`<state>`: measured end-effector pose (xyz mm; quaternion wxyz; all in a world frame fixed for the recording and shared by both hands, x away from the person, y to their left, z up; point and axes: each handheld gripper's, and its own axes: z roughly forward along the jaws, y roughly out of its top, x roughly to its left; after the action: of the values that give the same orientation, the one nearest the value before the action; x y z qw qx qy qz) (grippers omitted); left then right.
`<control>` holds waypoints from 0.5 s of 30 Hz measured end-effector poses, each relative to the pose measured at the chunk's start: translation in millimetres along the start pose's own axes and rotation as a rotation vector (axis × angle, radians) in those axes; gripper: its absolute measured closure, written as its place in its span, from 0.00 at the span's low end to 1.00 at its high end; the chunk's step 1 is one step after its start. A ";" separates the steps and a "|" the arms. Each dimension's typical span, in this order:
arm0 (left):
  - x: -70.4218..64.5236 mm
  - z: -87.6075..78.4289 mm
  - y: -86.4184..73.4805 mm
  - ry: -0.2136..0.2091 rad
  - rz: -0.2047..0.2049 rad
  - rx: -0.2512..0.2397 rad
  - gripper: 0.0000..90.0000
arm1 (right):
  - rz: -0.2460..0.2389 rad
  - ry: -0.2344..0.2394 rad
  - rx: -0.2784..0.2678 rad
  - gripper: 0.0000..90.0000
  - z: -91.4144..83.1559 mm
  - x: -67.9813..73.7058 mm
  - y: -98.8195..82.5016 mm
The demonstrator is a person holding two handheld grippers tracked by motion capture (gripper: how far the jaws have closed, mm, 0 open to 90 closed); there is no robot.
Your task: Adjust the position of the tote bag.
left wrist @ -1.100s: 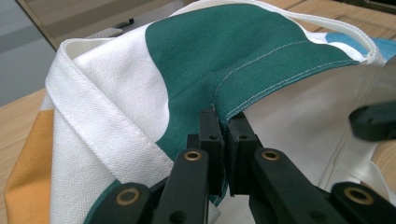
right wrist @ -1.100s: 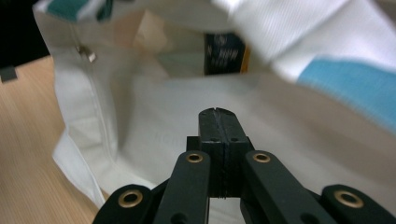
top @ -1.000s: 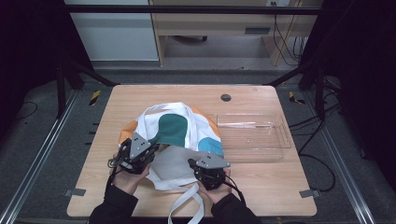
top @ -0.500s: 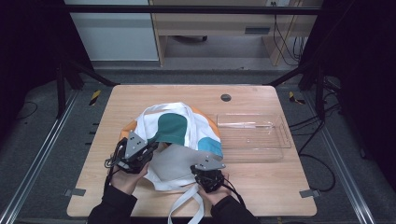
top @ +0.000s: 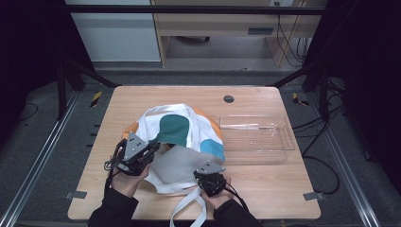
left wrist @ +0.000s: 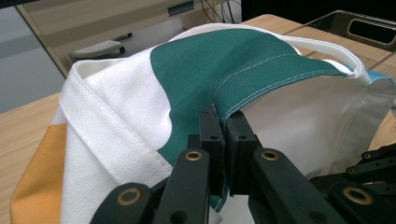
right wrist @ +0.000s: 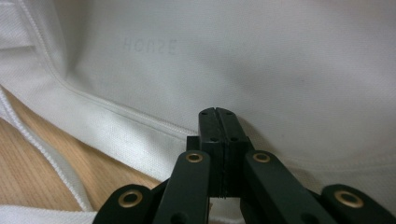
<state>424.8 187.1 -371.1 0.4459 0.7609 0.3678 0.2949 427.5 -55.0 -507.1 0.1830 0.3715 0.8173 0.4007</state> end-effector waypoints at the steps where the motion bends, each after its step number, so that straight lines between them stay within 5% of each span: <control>1: 0.2 -0.6 0.5 0.000 -0.001 -0.002 0.97 | 0.003 0.002 0.005 1.00 -0.1 0.3 0.0; 15: 7.8 -6.2 15.7 -0.003 -0.014 -0.037 0.97 | -0.006 -0.012 0.002 1.00 1.6 2.4 -2.1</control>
<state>428.9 191.2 -353.4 0.4623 0.7505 0.3669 0.2974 425.9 -53.2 -509.8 0.1888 0.3715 0.8178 0.3969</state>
